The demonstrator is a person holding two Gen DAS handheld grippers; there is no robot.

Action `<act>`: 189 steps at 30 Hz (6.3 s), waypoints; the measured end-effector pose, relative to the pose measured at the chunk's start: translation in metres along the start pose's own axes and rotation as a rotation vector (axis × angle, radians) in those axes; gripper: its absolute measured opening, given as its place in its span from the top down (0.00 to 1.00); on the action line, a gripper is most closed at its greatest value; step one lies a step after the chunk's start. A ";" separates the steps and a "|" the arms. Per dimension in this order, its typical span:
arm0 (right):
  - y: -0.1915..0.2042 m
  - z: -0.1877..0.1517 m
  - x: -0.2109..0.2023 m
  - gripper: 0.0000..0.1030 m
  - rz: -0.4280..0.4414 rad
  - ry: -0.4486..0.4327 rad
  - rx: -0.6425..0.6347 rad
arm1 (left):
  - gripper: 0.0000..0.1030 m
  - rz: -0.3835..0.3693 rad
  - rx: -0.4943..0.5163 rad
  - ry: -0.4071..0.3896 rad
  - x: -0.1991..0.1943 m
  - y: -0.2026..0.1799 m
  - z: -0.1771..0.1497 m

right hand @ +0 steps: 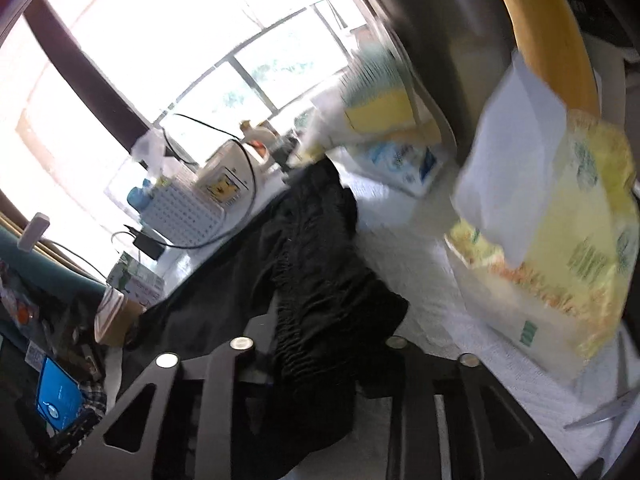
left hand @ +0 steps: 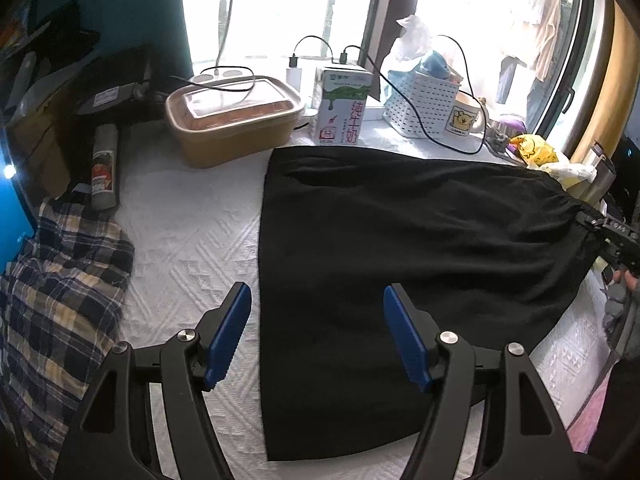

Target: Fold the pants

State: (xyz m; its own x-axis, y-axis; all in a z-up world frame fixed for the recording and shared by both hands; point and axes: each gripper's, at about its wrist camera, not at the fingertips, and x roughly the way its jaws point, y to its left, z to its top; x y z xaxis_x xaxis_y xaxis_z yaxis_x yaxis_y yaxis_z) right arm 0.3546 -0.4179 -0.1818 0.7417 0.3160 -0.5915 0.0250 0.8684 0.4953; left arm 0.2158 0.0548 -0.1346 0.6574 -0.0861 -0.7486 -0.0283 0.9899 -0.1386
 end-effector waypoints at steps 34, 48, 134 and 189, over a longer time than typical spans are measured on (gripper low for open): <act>0.323 -0.173 0.103 0.84 0.116 0.251 -0.749 | 0.33 0.007 -0.108 -0.117 -0.046 0.113 -0.031; 0.360 -0.217 0.101 0.84 0.193 0.286 -0.876 | 0.33 0.039 -0.174 -0.118 -0.051 0.141 -0.037; 0.228 -0.056 0.142 0.65 0.200 0.186 -0.721 | 0.95 -0.152 0.180 -0.060 0.061 0.026 0.106; 0.199 -0.166 0.055 0.00 0.093 0.262 -0.770 | 0.56 -0.191 0.158 0.006 0.017 -0.022 -0.020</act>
State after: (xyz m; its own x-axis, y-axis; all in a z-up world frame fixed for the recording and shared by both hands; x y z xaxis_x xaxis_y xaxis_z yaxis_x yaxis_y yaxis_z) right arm 0.2889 -0.1641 -0.2215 0.5350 0.3958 -0.7464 -0.5670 0.8232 0.0300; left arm 0.2124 0.0292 -0.1569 0.6348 -0.2733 -0.7227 0.2143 0.9610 -0.1751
